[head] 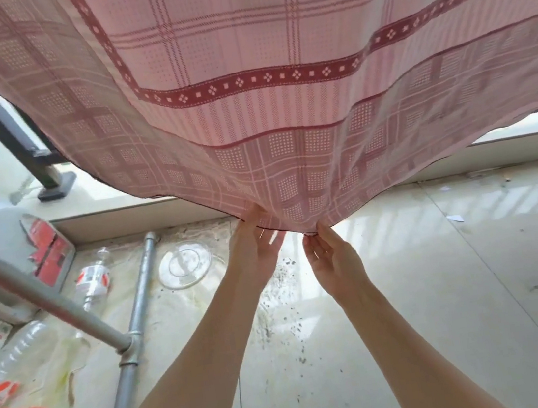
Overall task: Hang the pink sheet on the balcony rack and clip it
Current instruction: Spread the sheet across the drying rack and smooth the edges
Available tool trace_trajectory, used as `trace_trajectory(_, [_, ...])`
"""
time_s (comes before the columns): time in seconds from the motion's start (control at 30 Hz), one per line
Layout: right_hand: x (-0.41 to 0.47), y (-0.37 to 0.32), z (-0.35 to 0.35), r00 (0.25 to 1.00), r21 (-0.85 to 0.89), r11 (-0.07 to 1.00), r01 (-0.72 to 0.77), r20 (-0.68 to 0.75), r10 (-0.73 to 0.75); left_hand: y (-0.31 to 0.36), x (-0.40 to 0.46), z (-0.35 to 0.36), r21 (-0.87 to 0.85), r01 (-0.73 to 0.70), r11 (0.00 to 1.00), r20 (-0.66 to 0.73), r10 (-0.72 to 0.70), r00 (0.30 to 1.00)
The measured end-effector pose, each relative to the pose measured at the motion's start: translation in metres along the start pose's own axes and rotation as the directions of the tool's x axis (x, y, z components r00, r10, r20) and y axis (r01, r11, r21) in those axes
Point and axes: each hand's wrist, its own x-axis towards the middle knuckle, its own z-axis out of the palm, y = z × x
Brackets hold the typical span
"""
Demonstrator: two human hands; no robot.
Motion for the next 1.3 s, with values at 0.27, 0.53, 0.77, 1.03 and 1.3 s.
trace_trajectory(0.27, [-0.001, -0.004, -0.001, 0.999, 0.032, 0.999, -0.019, 0.033, 0.018, -0.002, -0.008, -0.017, 0.068, -0.001, 0.998, 0.088, -0.005, 0.996])
trace_trajectory(0.53, [0.019, -0.050, 0.028, 0.981, 0.141, 0.988, 0.054, 0.179, -0.079, 0.020, -0.003, -0.038, -0.035, -0.110, 0.993, -0.086, 0.106, 0.991])
trace_trajectory(0.77, [0.028, -0.100, -0.007, 0.971, 0.192, 0.952, 0.237, -0.081, -0.226, 0.039, 0.004, -0.050, -0.008, -0.174, 0.985, -0.137, 0.171, 0.976])
trace_trajectory(1.03, [0.024, -0.087, -0.047, 0.959, 0.249, 0.927, 0.282, -0.070, -0.273, 0.031, 0.009, -0.054, 0.047, -0.177, 0.983, -0.184, 0.183, 0.966])
trace_trajectory(1.3, [0.022, -0.090, -0.048, 0.955, 0.373, 0.881, 0.292, -0.065, -0.289, 0.022, 0.004, -0.045, 0.057, -0.154, 0.987, -0.205, 0.162, 0.965])
